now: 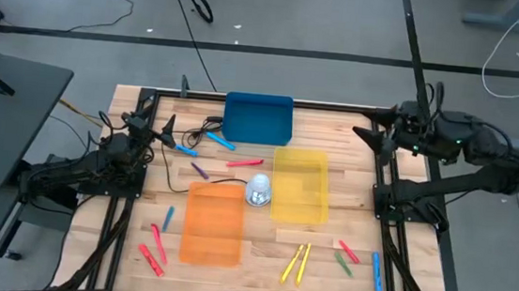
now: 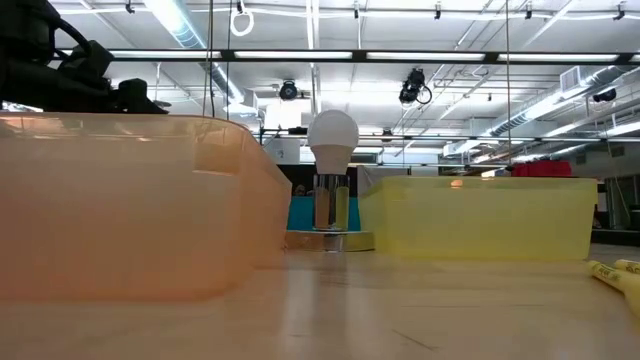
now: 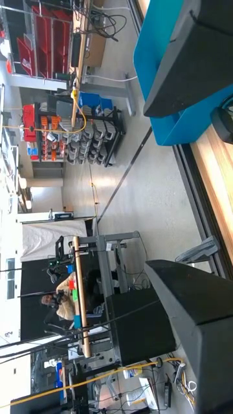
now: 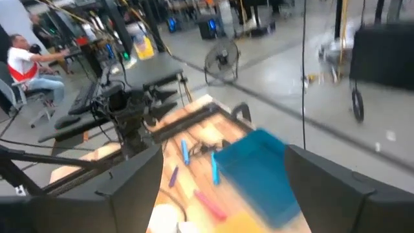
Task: Pick & Place Markers
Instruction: Put the small pink pen into the yellow bin
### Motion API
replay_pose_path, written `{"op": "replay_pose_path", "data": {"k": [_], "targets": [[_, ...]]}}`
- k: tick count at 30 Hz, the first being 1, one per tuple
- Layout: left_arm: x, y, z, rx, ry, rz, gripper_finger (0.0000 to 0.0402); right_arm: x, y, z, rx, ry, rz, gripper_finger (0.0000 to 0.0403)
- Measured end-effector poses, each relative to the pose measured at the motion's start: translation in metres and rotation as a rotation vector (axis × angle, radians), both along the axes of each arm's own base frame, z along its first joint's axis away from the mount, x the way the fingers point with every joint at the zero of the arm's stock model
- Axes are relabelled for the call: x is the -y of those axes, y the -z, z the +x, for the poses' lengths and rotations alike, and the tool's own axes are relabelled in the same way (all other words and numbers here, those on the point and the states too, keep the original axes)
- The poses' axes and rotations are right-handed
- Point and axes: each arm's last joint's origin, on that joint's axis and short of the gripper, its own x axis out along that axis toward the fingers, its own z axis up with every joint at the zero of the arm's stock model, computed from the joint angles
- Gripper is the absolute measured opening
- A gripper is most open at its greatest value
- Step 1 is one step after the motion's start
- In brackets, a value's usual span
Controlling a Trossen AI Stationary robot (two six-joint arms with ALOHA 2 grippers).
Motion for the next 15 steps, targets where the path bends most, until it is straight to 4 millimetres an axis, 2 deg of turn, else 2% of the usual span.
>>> {"op": "replay_pose_path", "data": {"k": [7, 15], "targets": [[0.000, 0.000, 0.000, 0.000, 0.000, 0.000, 0.0383, -0.002, 0.008, 0.003, -0.219, 0.048, 0.257, 0.0323], [0.000, 0.000, 0.000, 0.000, 0.000, 0.000, 0.0383, -0.005, 0.027, 0.002, -0.480, 0.133, 0.492, 0.0323]]}}
